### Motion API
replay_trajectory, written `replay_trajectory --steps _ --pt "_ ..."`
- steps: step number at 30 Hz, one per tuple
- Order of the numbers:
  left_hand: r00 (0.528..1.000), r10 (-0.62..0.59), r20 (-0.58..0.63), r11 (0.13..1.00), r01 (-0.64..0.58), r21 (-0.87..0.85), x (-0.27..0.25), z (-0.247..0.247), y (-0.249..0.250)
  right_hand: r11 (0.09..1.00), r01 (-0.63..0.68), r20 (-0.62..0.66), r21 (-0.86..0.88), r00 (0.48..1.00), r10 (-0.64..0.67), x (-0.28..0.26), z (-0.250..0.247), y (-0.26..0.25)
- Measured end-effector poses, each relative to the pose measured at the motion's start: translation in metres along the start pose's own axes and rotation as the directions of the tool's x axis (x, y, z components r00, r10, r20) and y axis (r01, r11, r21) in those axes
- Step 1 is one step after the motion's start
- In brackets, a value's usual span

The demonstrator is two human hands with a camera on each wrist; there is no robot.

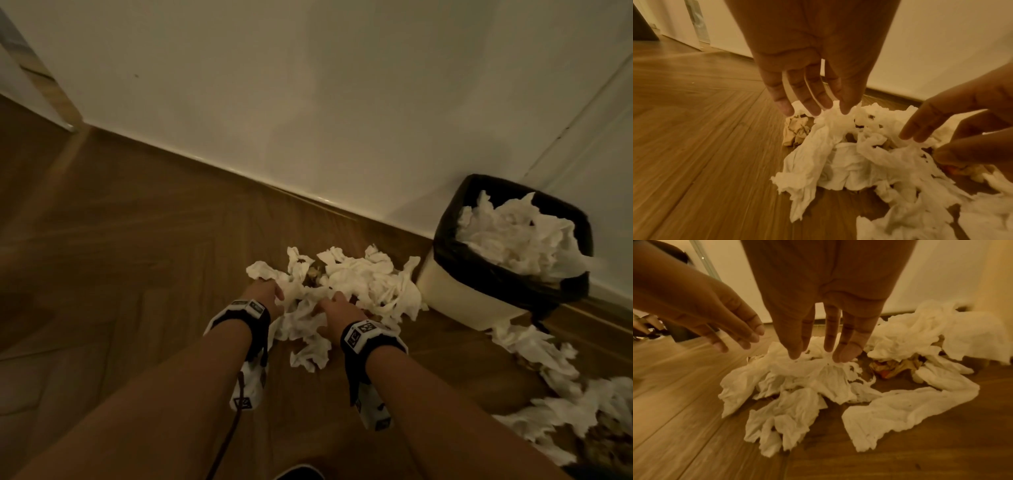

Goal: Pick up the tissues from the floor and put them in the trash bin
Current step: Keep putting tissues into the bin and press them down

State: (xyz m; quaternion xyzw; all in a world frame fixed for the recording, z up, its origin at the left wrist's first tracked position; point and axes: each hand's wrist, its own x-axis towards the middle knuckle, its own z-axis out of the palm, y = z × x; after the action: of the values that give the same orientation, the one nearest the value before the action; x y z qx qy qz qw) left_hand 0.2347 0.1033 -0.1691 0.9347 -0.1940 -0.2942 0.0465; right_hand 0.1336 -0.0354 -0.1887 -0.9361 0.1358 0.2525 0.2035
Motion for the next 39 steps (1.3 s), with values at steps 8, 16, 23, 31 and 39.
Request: replay_trajectory --steps 8,16,23,31,39 --pt "0.996 -0.020 0.089 0.997 0.014 0.071 0.000 0.020 -0.003 0.998 0.020 0.140 -0.062 0.990 -0.011 0.012 0.019 -0.005" --pt "0.995 -0.029 0.094 0.997 0.023 0.071 0.001 0.017 -0.005 0.998 -0.054 0.067 0.038 0.996 0.052 0.012 0.010 -0.008" --pt "1.000 0.029 0.002 0.994 -0.028 -0.105 -0.003 -0.003 -0.004 0.947 -0.055 -0.119 0.317 0.988 0.097 -0.001 -0.013 0.004" --pt "0.980 0.138 -0.144 0.989 -0.144 -0.029 -0.022 -0.066 0.021 0.828 0.068 -0.308 0.556 0.943 0.129 -0.038 -0.076 0.012" --pt "0.876 0.298 -0.380 0.932 -0.353 -0.082 -0.070 -0.137 0.090 0.698 0.286 -0.577 0.657 0.786 0.222 -0.098 -0.153 0.029"
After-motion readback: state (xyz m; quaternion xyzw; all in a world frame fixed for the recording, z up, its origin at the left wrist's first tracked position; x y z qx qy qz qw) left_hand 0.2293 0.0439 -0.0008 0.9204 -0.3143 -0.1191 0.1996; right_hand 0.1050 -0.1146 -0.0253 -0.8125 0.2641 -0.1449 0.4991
